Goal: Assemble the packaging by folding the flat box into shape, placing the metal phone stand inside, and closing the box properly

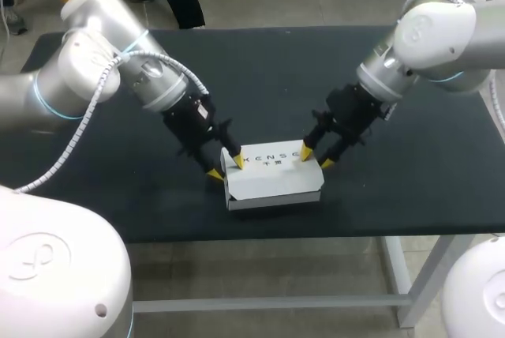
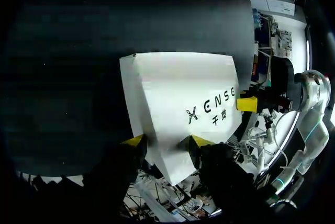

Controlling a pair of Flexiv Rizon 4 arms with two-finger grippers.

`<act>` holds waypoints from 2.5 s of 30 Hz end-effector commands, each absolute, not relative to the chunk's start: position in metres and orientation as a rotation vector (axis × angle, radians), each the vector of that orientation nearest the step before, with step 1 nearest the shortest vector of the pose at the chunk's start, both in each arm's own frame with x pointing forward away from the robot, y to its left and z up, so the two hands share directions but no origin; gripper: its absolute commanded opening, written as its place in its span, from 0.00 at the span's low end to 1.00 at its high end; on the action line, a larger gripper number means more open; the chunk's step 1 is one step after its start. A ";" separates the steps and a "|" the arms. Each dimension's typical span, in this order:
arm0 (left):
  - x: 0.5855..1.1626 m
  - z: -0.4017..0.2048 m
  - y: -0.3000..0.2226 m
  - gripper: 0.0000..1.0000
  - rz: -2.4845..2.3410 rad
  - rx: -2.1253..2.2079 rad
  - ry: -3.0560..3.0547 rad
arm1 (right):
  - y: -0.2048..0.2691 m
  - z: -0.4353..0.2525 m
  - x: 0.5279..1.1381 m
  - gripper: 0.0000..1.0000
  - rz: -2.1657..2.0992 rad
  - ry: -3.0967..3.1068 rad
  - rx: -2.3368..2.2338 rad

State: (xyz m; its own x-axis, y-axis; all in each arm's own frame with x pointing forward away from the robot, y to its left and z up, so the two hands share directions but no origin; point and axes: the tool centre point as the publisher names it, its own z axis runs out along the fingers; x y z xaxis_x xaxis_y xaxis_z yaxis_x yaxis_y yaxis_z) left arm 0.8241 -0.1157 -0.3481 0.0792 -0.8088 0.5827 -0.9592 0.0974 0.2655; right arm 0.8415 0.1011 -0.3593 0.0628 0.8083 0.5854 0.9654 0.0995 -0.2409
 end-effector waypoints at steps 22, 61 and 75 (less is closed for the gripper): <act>0.830 -0.342 -0.117 0.53 0.216 1.779 -1.714 | 0.107 -0.354 0.852 0.48 -0.217 -1.739 -1.694; 0.841 -0.330 -0.114 0.48 0.041 1.752 -1.617 | 0.110 -0.343 0.858 0.48 -0.067 -1.655 -1.668; 0.847 -0.327 -0.111 0.47 -0.005 1.738 -1.573 | 0.111 -0.338 0.859 0.48 -0.031 -1.631 -1.645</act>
